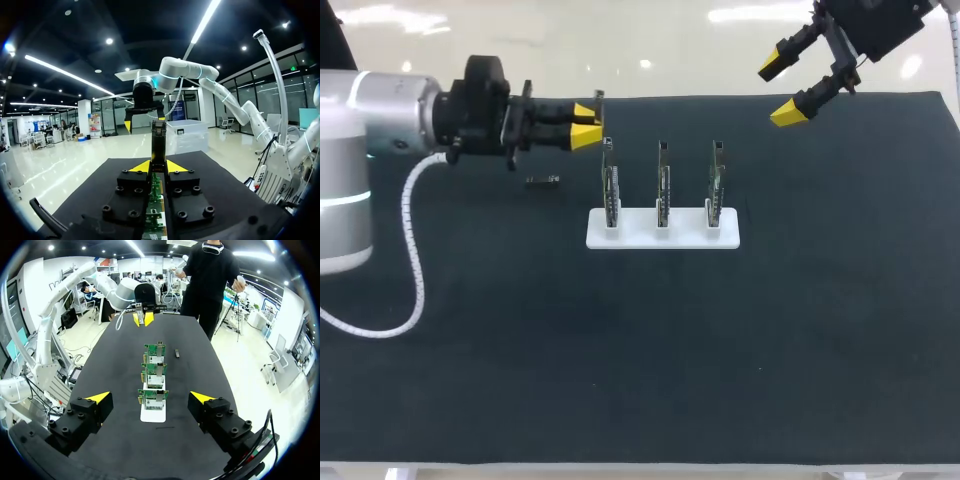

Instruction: Pick up the optical module with the left hand, and insert it into the network port with the right hand.

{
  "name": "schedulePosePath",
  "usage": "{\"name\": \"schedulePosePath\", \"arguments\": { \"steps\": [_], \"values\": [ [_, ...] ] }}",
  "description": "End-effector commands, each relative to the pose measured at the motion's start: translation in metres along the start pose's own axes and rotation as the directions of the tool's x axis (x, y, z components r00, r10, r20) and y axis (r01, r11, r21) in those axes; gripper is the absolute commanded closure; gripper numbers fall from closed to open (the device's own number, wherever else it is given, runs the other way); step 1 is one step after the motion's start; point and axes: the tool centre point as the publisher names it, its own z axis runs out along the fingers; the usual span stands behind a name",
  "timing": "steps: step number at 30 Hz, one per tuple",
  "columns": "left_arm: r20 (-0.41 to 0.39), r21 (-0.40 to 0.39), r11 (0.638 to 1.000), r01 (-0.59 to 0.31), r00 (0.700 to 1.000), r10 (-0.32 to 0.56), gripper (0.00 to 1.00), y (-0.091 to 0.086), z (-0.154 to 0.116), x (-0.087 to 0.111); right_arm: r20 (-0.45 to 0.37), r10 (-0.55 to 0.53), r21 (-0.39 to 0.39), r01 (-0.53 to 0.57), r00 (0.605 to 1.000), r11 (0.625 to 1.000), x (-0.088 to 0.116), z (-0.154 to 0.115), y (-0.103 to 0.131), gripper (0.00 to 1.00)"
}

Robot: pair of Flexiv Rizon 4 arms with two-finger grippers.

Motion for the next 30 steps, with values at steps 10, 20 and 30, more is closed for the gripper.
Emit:
{"name": "schedulePosePath", "arguments": {
  "steps": [10, 20, 30],
  "values": [
    [-0.001, -0.001, 1.0, 0.0, 1.0, 0.0, 1.0, 0.001, 0.001, 0.0, 0.001, -0.001, -0.001, 0.001, 1.0, 1.0, 0.0, 0.0, -0.001, 0.0],
    [-0.001, -0.001, 1.0, 0.0, 1.0, 0.0, 1.0, 0.001, 0.001, 0.0, 0.021, -0.012, 0.094, 0.01, 1.0, 0.996, -0.005, -0.002, 0.004, 0.0],
    [-0.001, -0.001, 1.0, 0.0, 1.0, 0.0, 1.0, 0.001, 0.001, 0.0, 0.03, 0.095, 0.155, -0.099, 0.995, 0.983, -0.056, 0.015, 0.022, 0.0]
  ]
}}
